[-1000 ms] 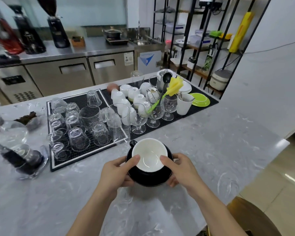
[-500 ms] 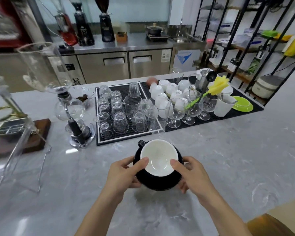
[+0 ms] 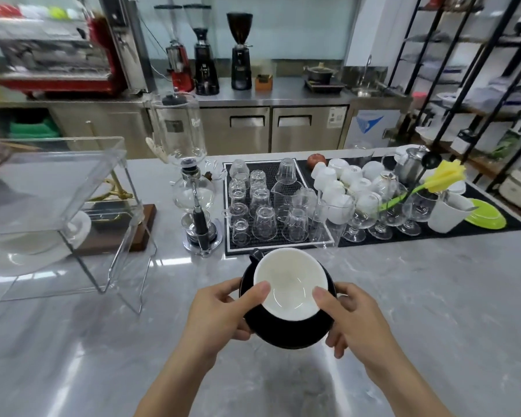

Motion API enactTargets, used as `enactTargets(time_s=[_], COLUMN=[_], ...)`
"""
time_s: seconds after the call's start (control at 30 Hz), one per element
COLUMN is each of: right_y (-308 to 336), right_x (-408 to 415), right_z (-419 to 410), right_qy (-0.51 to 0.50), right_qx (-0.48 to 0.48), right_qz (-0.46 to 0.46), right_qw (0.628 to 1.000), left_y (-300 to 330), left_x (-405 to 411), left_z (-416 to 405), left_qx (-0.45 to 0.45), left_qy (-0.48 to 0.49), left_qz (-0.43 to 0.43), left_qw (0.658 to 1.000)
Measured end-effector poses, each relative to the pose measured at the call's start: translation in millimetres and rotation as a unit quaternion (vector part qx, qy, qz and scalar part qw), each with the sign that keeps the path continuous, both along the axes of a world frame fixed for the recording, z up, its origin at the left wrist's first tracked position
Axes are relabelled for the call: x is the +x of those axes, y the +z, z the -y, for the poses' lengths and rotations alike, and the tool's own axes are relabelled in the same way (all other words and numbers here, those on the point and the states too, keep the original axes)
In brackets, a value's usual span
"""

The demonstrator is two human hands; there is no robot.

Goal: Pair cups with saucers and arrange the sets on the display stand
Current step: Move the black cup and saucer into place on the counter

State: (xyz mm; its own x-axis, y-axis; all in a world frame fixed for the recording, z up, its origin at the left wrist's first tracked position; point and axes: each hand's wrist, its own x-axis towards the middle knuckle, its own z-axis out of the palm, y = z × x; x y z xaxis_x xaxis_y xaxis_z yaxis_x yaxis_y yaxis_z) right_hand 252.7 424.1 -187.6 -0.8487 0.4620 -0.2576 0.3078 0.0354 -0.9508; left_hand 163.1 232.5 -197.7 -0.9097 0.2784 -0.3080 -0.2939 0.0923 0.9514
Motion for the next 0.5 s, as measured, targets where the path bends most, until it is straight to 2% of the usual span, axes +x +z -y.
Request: enactTargets(time_s=[0.5], right_y=[57], right_x=[-26], right_z=[87], right_qy=[0.077], right_qx=[0.020], right_qz=[-0.065], right_qw=[0.995], left_y=[58], left_x=[2], left_z=[98], left_qx=[0.020], left_qy=[0.061], left_qz=[-0.073], left_qw=[0.995])
